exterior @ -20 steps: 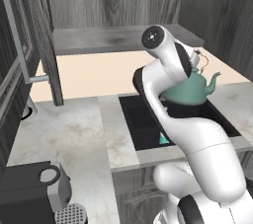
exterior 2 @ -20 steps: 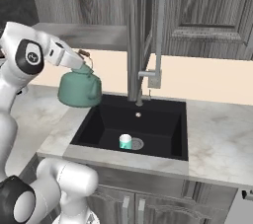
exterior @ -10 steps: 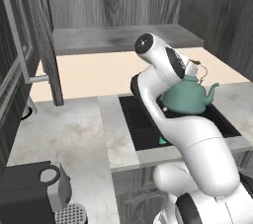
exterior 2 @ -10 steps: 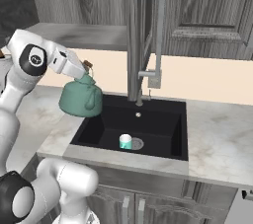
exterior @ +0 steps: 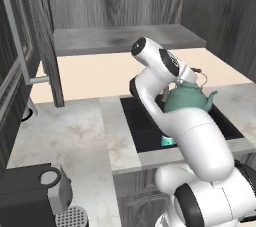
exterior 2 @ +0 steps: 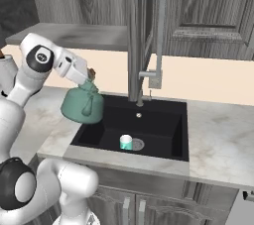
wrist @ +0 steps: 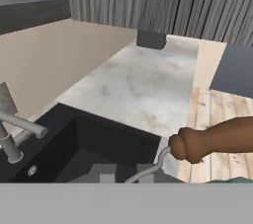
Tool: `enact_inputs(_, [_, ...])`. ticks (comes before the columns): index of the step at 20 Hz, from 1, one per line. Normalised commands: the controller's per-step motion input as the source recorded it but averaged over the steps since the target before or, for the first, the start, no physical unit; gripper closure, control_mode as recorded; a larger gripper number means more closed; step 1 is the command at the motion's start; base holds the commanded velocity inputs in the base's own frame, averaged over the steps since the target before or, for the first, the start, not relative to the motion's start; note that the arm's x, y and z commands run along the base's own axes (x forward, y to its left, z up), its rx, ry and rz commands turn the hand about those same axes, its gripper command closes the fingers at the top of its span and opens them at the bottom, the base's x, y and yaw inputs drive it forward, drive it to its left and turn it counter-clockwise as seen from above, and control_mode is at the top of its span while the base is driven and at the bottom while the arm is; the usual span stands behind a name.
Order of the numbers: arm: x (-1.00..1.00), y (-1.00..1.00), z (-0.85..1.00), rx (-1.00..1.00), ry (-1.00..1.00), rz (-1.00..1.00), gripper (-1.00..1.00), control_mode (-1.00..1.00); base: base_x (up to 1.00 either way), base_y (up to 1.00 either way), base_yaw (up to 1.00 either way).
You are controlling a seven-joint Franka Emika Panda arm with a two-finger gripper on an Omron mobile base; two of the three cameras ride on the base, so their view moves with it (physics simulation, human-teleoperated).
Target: Open the cabinet, pick the kettle from the cabinet, and place it in the sink.
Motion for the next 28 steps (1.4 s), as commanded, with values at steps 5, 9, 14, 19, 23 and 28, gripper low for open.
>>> enact_inputs(5, [0.0, -0.3, -0.2, 0.0, 0.05, -0.03, 1.0, -1.0, 0.0, 0.0, 0.0])
enact_inputs(9, [-0.01, -0.39, -0.23, 0.01, 0.0, 0.0, 1.0, -1.0, 0.0, 0.0, 0.0])
enact_inputs(14, [0.0, -0.42, -0.23, 0.0, 0.0, 0.01, 1.0, -1.0, 0.0, 0.0, 0.0])
enact_inputs(19, [0.0, -0.37, -0.23, 0.0, 0.0, 0.09, 1.0, -1.0, 0.0, 0.0, 0.0])
enact_inputs(23, [0.02, -0.32, -0.24, 0.0, 0.0, 0.11, 1.0, -1.0, 0.0, 0.0, 0.0])
enact_inputs(28, [0.07, -0.29, -0.19, 0.0, 0.0, 0.09, 1.0, -1.0, 0.0, 0.0, 0.0])
